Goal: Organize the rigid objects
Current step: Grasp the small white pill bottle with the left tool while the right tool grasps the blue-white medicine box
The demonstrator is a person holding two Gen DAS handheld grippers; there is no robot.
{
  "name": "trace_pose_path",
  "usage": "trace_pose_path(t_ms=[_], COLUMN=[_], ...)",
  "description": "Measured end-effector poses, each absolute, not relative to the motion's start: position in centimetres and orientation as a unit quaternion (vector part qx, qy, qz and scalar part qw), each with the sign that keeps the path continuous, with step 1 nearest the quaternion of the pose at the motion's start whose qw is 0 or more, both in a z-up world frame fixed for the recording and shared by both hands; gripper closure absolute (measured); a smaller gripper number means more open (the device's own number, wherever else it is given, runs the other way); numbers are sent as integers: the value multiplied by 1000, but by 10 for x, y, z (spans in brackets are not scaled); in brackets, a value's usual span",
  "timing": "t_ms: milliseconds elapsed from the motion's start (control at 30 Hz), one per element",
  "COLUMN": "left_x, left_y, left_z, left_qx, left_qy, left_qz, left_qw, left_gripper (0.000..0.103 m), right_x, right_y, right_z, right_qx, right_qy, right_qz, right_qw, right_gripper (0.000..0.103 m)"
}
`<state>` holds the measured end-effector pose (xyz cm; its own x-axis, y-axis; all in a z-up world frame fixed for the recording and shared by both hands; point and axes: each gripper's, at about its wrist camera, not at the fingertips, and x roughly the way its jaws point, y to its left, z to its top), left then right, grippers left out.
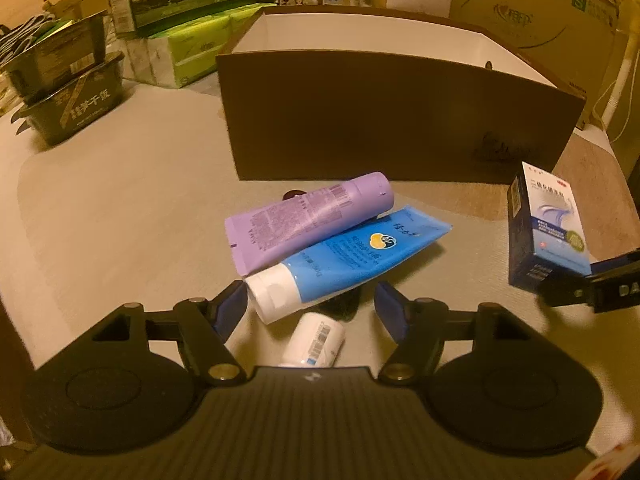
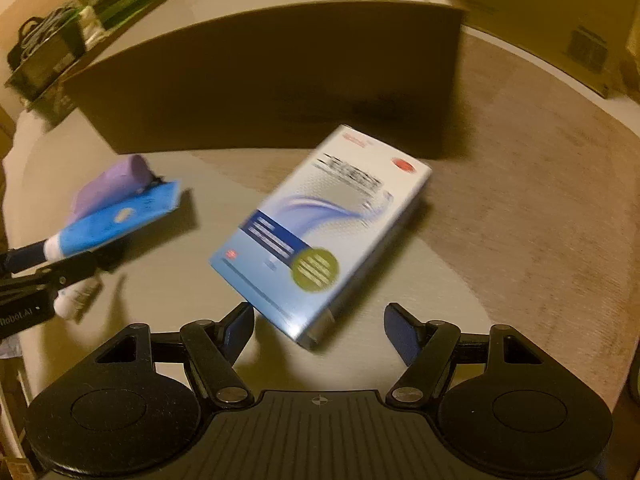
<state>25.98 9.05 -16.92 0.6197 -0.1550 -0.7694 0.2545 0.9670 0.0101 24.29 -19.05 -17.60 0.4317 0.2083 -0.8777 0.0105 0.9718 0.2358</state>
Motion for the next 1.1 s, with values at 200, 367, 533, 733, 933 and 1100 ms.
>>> trace_pose_path(t_ms=[200, 367, 533, 733, 933, 1100], left_x=[251, 236, 235, 240, 241, 240], left_y=[67, 36, 42, 75, 99, 96], left_z=[-168, -172, -166, -154, -156, -173], left_qx=[58, 64, 55, 61, 65, 75], left_qy=[421, 426, 422, 411, 420, 444], left_qz=[-160, -201, -177, -130, -105, -108], left_qw=[891, 880, 887, 900, 899, 887], left_gripper=[43, 43, 44, 45, 45, 51], right_x=[231, 224, 223, 233, 255, 271], right_y=[-217, -230, -234, -217, -202, -189], right_z=[-175, -172, -156, -143, -148, -159], right_qx=[119, 126, 161, 166, 176, 160], right_qy=[535, 537, 519, 506, 507, 508], right_qz=[55, 50, 57, 81, 57, 39], right_qw=[834, 832, 838, 842, 842, 846], right_gripper=[31, 31, 31, 31, 27, 20])
